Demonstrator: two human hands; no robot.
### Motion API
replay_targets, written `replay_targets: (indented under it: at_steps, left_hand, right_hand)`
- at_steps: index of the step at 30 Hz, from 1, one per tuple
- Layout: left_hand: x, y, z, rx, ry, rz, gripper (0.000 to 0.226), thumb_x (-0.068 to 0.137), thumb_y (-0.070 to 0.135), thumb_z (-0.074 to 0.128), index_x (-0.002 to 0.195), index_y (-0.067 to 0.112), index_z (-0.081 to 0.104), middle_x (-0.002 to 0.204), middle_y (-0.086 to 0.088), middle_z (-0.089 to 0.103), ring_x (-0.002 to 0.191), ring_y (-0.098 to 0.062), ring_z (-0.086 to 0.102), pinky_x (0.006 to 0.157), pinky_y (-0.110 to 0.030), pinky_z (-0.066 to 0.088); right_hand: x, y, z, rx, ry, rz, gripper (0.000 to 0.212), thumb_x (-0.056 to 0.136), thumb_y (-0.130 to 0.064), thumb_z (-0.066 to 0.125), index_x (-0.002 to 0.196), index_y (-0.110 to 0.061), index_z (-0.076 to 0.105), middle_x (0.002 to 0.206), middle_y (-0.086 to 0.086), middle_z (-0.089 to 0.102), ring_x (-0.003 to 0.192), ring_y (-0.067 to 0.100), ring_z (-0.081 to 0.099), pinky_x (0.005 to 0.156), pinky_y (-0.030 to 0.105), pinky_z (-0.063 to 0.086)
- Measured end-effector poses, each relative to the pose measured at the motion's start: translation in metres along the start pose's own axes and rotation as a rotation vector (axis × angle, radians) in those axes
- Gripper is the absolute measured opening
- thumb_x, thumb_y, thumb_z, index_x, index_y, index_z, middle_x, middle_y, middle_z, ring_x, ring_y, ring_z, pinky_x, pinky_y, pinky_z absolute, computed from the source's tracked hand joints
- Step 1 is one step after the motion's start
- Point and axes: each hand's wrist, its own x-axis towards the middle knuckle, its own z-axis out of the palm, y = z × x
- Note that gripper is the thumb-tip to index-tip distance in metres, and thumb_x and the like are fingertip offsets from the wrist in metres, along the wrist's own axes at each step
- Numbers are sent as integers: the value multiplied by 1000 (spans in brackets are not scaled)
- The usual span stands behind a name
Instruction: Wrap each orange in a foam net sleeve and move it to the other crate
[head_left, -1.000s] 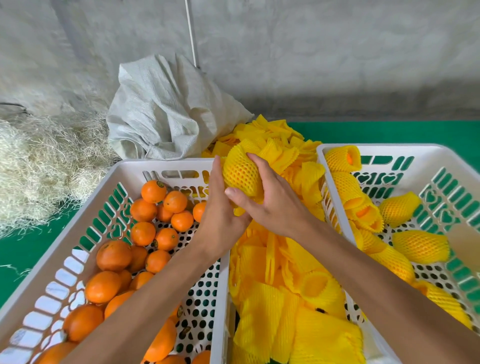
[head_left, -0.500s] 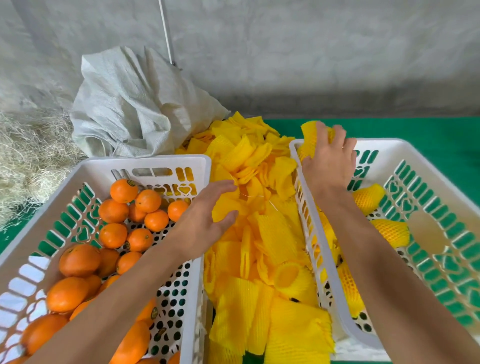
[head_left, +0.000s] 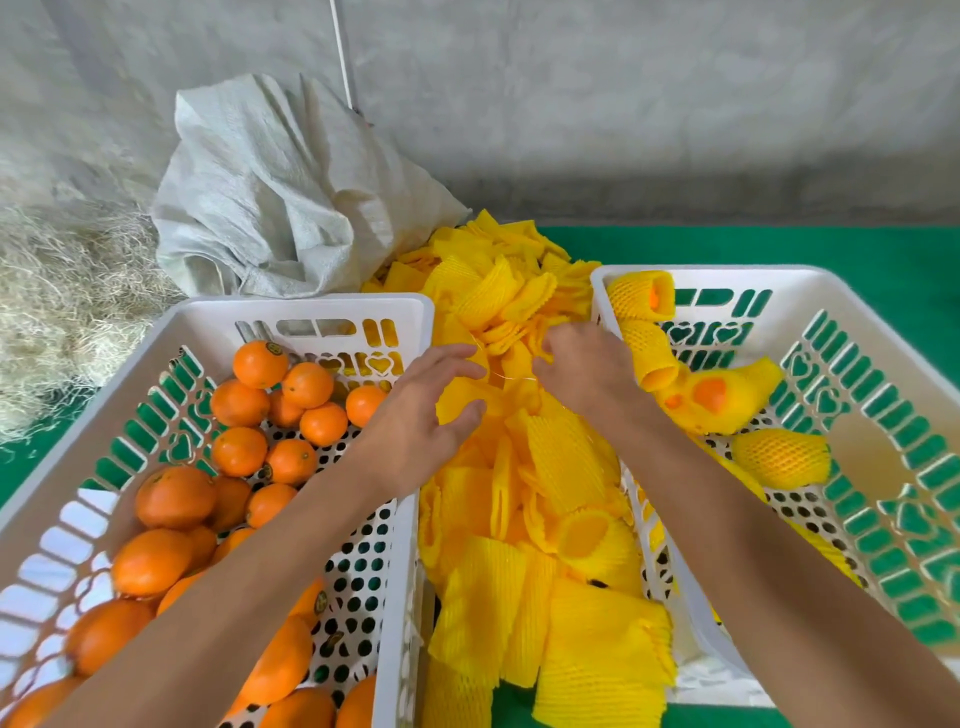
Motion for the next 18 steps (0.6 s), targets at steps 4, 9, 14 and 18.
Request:
replay_targets:
  at_steps: [4,9,14,18]
  left_hand:
    - [0,-1,0,-4,2,-2,28,103,27,64,131,25,63,155,12,44,145,-5,38,109,-13,28]
    - [1,-1,1,-1,12,-8,24,103,26,64,126,24,66,153,11,46,144,-6,41,108,-14,32]
    - [1,-1,1,-1,24,-5,22,102,26,65,123,22,69,152,10,48,142,-5,42,113,-26,35]
    - [1,1,1,-21,30,-7,22,102,23,66,124,20,68,149,8,51,140,-6,44,113,-25,35]
  right_hand:
    - [1,-3,6,-75,-110,-67,49,91,-60,63,108,-14,69,113,10,69,108,32,64,80,39,47]
    - [-4,-13,13,-105,-416,-112,60,79,-63,76,115,-17,64,123,13,54,114,35,58,81,39,47]
    - [-9,-20,19,-73,-514,-153,42,82,-40,80,115,-16,70,116,9,67,107,29,64,87,40,56]
    - [-8,-22,17,34,-374,-141,30,88,-38,73,109,-17,70,110,6,68,104,29,65,76,36,51]
